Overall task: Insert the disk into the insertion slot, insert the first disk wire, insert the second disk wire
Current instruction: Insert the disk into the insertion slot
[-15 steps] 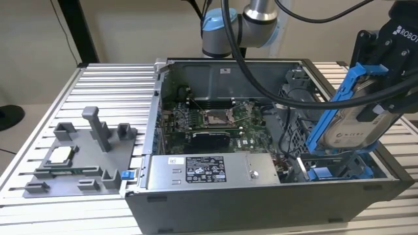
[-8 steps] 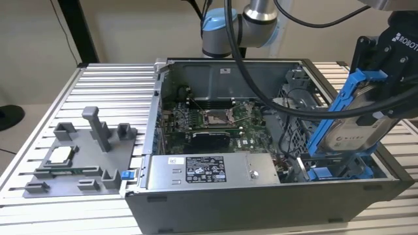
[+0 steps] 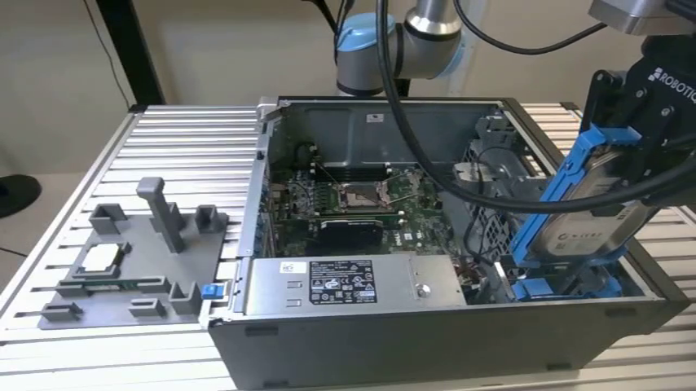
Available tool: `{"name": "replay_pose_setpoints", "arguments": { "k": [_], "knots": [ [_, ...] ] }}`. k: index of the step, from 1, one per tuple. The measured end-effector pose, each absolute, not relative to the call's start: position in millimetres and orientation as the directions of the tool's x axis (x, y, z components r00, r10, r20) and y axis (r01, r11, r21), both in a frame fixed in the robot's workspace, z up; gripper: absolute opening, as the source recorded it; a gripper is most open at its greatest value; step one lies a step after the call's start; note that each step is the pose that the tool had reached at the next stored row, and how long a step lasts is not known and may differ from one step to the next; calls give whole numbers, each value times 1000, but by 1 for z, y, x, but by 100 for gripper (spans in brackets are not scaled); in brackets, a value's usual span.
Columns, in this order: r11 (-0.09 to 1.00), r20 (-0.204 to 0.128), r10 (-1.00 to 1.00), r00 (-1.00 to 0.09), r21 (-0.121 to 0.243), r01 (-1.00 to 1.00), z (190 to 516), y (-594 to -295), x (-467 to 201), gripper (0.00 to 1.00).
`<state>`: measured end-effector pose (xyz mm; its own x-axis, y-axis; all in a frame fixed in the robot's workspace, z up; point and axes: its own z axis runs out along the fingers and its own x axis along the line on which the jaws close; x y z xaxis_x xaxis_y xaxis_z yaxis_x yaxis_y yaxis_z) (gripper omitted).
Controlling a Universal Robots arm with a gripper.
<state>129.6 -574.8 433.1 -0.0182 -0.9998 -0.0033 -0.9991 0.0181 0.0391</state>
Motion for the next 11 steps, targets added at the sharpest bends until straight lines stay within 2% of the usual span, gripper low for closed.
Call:
{"name": "replay_pose_setpoints", "arguments": {
  "k": [11],
  "knots": [
    [18, -7, -1000, -18, 39, -999, 430, -575, 130, 0]
  ]
}}
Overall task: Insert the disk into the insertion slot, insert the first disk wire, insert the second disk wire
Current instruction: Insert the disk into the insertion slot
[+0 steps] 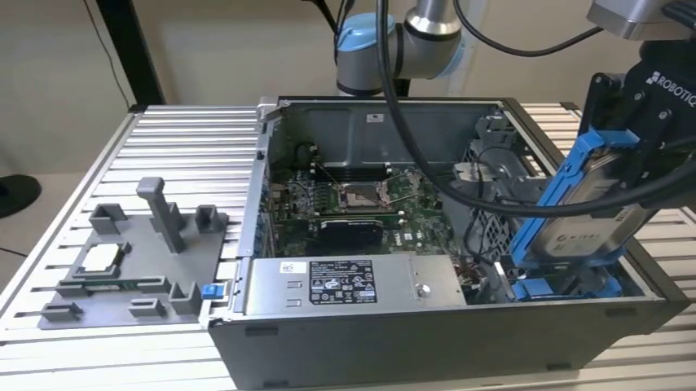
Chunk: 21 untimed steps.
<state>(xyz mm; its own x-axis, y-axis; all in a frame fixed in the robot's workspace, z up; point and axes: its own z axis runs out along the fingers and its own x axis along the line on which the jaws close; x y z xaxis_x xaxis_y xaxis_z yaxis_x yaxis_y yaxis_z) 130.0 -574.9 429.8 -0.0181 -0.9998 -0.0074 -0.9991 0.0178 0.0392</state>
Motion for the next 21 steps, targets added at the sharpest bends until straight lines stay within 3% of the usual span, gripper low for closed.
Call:
{"name": "replay_pose_setpoints", "arguments": {
  "k": [21],
  "knots": [
    [17, -22, -1000, -18, 39, -999, 397, -575, 133, 0]
  ]
}}
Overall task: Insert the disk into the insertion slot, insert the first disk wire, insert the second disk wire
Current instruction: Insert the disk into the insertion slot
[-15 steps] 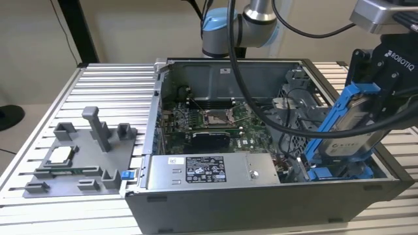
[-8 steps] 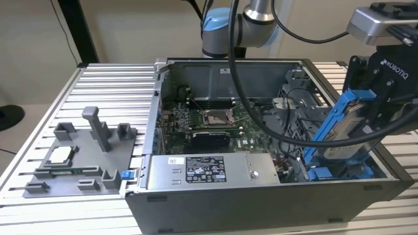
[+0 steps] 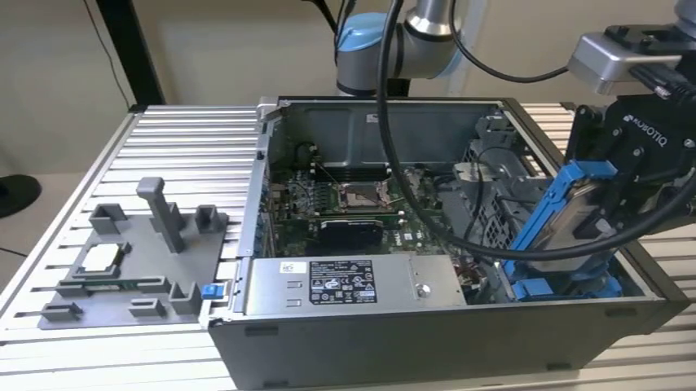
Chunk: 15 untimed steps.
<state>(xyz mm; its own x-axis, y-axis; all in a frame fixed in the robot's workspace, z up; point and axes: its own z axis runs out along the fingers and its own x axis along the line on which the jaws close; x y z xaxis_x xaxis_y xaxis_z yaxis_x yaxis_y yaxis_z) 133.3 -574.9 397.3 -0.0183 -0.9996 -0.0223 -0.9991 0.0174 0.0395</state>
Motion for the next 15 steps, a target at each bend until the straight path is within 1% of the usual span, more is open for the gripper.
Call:
{"name": "replay_pose_setpoints", "arguments": {
  "k": [10, 15],
  "knots": [
    [18, -22, -1000, -18, 39, -999, 379, -575, 133, 0],
    [18, -20, -1000, -18, 40, -999, 379, -575, 133, 0]
  ]
}}
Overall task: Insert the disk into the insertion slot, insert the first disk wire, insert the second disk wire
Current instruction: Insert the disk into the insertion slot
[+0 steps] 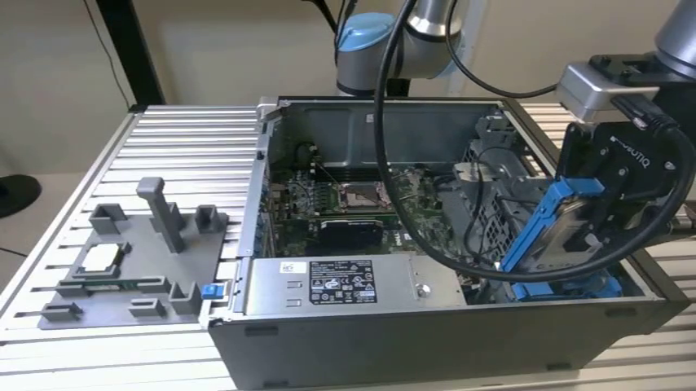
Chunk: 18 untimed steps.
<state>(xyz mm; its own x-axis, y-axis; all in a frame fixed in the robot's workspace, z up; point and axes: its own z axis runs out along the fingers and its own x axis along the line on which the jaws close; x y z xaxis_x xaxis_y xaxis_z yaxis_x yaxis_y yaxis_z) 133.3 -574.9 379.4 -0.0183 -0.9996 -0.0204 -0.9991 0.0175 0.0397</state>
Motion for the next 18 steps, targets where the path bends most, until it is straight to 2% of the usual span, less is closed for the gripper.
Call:
{"name": "replay_pose_setpoints", "arguments": {
  "k": [2, 3, 18],
  "knots": [
    [18, -19, -1000, -18, 39, -999, 379, -575, 133, 0],
    [18, -19, -1000, -18, 40, -999, 380, -575, 133, 100],
    [18, -19, -1000, -19, 36, -999, 393, -571, 132, 100]
  ]
}}
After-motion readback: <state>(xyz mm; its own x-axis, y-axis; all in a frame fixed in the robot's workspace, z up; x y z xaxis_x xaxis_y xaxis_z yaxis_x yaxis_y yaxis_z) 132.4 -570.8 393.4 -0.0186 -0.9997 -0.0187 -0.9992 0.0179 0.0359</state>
